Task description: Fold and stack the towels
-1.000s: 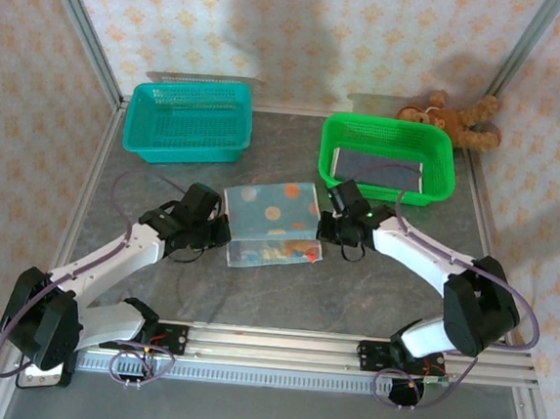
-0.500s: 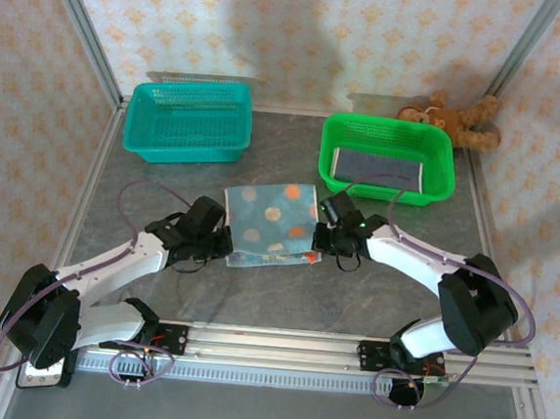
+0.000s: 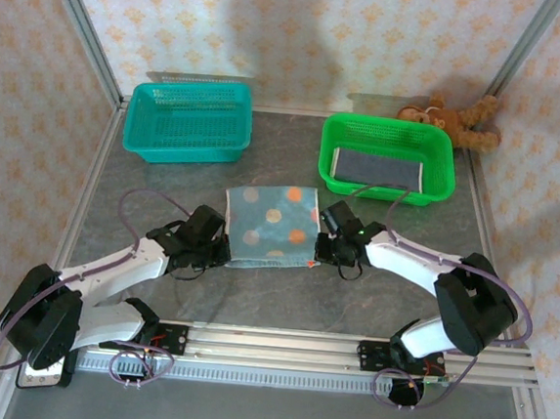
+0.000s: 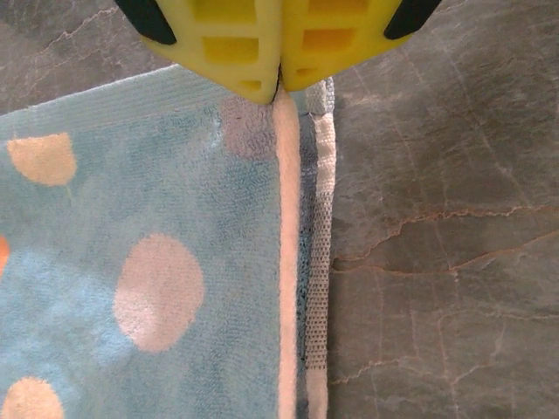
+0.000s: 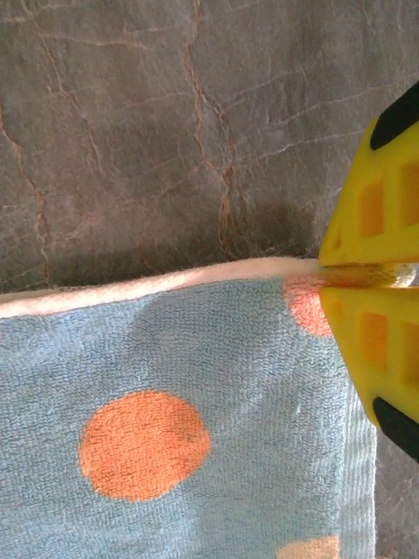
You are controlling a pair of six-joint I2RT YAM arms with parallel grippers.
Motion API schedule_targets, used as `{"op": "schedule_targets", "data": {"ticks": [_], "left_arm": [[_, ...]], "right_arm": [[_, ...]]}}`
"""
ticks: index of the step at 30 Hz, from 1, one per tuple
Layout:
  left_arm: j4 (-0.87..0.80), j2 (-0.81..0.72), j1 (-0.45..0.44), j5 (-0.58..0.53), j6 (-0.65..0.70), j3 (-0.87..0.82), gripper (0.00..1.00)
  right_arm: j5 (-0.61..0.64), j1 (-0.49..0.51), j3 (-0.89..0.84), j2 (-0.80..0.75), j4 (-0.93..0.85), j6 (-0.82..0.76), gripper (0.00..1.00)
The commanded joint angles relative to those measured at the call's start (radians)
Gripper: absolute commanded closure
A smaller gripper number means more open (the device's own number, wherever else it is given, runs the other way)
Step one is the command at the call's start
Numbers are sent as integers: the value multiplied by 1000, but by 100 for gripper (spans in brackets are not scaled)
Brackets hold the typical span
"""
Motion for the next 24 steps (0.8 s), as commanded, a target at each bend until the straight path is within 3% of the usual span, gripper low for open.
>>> {"op": "schedule_targets", "data": {"ticks": [1,6,7,9,10,14,18,20,23,24], "left_arm": [[-13,-28,-5,-42,-4,-11,100],[-1,-32,-6,-32,-12,-38,100],[-4,-32,-5,-30,-15,-42,95],[-12,-36,-5,-31,-14,-45,57],[-23,-40,-6,-33,-11,-40,47],[-84,-45,-6,-53,17,30,43],[-102,1,-3,-89,58,121,55],[-76,68,3,-83,78,176,75],[-51,201,8,-75,94,255,93],[-43,242,7,-74,96,275,95]], "right_arm": [[-2,7,-12,-28,-4,10,86],[-17,15,-35,-30,1,14,82],[-22,20,-41,-29,3,17,79],[-20,31,-48,-34,-2,17,69],[-12,34,-49,-42,-10,18,68],[32,34,-14,-72,-55,-1,66],[67,34,65,-43,-82,-37,69],[68,34,111,7,-73,-51,78],[76,34,166,88,-48,-63,87],[81,34,181,117,-35,-67,88]]}}
